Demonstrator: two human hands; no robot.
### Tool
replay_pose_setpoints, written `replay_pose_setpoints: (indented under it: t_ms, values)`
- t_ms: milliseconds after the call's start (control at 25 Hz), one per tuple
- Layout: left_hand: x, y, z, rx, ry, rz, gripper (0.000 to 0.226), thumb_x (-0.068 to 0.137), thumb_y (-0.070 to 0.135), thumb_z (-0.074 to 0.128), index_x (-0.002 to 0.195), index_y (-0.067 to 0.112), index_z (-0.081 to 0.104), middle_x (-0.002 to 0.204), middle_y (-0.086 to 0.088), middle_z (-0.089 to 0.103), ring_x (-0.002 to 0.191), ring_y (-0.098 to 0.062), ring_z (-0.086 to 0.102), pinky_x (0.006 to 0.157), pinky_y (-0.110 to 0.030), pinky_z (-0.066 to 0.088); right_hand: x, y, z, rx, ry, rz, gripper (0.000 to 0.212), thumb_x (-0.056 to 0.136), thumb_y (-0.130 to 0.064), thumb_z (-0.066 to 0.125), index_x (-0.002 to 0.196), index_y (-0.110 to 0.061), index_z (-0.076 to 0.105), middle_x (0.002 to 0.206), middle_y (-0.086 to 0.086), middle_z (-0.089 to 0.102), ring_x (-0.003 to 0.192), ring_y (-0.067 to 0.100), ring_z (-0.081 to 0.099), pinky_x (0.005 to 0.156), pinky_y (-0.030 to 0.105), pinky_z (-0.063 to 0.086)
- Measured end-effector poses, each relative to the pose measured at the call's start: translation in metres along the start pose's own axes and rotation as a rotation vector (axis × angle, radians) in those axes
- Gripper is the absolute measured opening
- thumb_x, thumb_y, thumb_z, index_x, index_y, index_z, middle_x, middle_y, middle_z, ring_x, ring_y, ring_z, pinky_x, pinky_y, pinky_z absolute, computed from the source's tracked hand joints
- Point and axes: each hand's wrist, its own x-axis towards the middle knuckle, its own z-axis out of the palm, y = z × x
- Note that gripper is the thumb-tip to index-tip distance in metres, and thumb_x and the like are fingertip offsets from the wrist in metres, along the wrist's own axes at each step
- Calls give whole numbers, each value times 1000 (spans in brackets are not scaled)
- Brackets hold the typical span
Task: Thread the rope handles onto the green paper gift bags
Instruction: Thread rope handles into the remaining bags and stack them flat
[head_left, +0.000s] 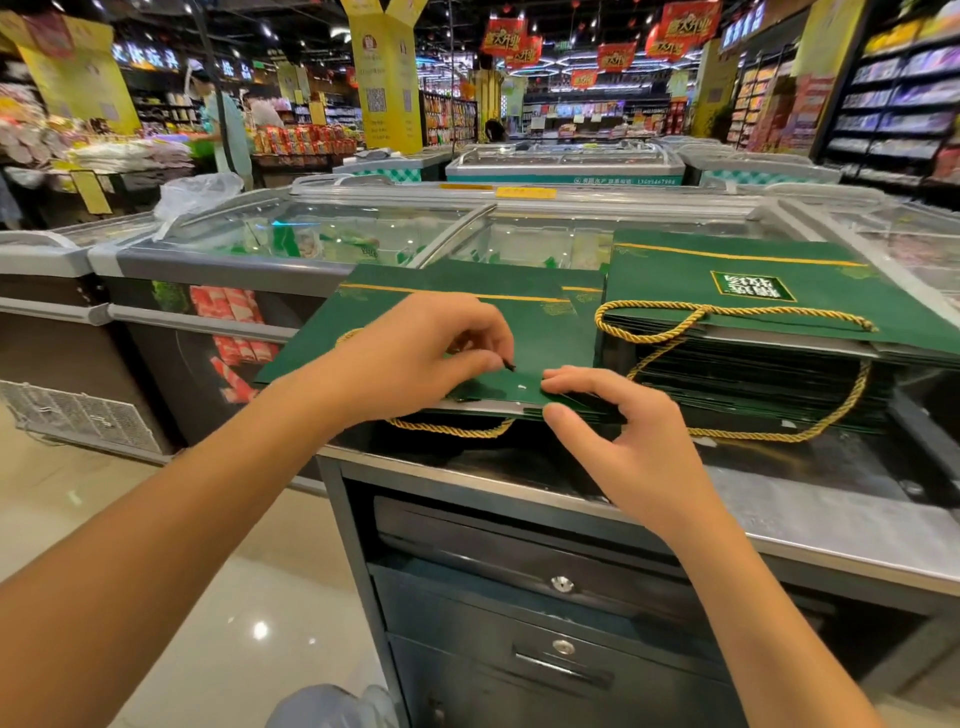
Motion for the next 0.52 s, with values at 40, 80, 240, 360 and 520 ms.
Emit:
replay_pose_setpoints:
  t_ms: [40,80,240,360,520]
  values:
    - [3,2,3,12,3,3,10,94,14,68,99,22,73,92,5,66,88,-14,60,84,-36,49,0,0,0,6,1,5,20,92,-20,72,112,-25,75,117,-22,70,119,-9,58,99,6,38]
    - [5,3,7,21,11,4,11,94,14,68,99,22,74,93,5,65,87,-14,60,84,-36,49,-1,0,-1,12,2,9,19,93,-20,72,111,-24,75,116,-21,71,118,-9,58,98,5,38]
    - [6,4,19,72,44,42,13,94,14,69,100,23,76,95,3,65,88,-14,61,85,-37,50,1,0,-3,27,-1,11,17,93,-21,71,108,-25,76,114,-20,72,116,-8,60,100,8,40]
    - [5,4,23,106,102,52,12,93,14,70,100,23,76,96,1,65,85,-15,60,83,-40,51,0,0,-3,30,6,16,16,93,-21,71,108,-25,76,113,-20,73,115,-7,61,102,10,41]
    - [8,8,24,154,146,66,13,93,12,70,99,20,77,99,-1,65,83,-19,60,79,-40,52,1,-2,-4,19,12,25,16,93,-22,71,108,-26,76,113,-20,73,115,-8,61,103,12,42]
